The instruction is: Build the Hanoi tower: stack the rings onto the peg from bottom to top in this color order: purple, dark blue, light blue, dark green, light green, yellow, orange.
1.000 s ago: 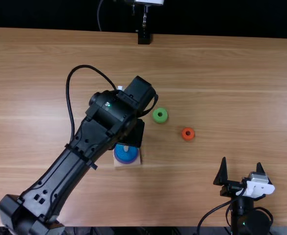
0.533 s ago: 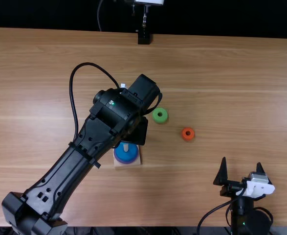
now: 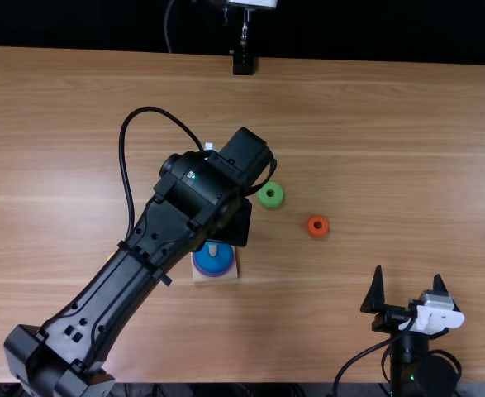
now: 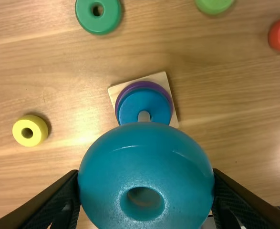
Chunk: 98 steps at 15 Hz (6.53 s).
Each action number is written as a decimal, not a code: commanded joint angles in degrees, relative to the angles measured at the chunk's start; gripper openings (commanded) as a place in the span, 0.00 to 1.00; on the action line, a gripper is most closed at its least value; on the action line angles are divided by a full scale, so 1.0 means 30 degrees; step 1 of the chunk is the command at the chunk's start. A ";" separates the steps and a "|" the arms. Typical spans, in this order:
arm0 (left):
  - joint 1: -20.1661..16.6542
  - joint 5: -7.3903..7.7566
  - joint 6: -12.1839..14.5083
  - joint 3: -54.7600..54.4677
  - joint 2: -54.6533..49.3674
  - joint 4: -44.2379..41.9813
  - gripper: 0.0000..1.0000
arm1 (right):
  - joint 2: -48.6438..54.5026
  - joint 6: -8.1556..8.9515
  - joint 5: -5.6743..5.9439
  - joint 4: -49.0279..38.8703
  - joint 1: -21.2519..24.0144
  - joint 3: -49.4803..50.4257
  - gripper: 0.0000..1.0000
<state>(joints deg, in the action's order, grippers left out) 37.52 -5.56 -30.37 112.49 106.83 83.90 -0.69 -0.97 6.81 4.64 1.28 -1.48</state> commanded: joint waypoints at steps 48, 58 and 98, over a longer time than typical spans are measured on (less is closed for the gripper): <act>-0.4830 -0.1275 0.8787 -0.0728 0.8952 -0.9087 1.00 | 0.0229 0.0043 -0.0019 0.0547 0.0218 0.0228 1.00; -0.4742 -0.1450 0.8577 -0.0669 0.8805 -0.8771 0.00 | 0.0229 0.0043 0.0016 0.0547 0.0218 0.0228 1.00; 0.0473 -0.1345 -0.1056 0.1616 0.0104 0.2022 0.00 | 0.0229 0.0043 -0.0019 0.0547 0.0218 0.0228 1.00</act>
<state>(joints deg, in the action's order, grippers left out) 38.30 -9.67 -32.88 117.05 108.68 89.80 -0.69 -0.99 6.83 4.62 1.28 -1.48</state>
